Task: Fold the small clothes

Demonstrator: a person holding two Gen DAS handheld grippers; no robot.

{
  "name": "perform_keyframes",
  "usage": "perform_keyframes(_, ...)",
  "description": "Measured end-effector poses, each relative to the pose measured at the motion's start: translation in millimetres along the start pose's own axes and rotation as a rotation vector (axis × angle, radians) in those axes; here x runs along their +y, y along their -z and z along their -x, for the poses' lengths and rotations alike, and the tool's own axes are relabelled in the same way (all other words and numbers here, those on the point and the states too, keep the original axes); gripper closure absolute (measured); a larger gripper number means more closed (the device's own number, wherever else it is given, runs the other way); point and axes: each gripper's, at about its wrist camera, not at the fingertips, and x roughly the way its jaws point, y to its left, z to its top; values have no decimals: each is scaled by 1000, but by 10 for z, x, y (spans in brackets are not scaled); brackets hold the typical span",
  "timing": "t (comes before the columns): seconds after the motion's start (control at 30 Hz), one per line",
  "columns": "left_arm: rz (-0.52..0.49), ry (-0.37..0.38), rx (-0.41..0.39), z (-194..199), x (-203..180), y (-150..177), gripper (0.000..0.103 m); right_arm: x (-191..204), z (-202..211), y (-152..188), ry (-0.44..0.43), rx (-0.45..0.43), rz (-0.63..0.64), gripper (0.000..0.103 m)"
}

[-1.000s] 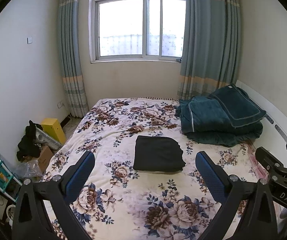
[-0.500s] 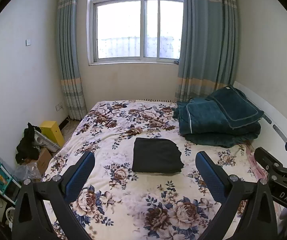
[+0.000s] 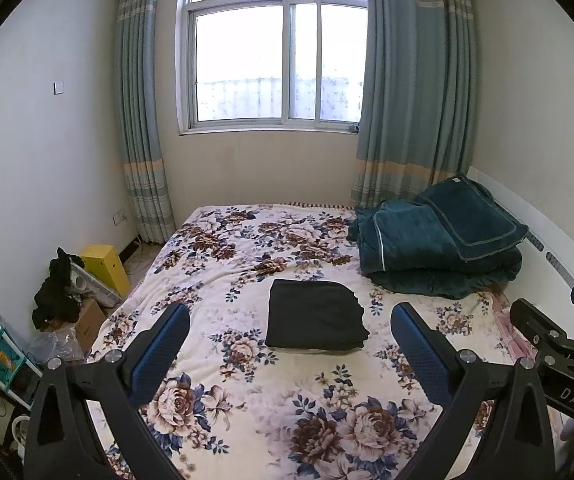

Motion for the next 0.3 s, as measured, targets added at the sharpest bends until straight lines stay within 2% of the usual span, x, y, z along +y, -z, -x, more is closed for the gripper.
perform_keyframes(0.3,-5,-13,-11,29,-17,-5,0,24,61,24,1,1,-9,0)
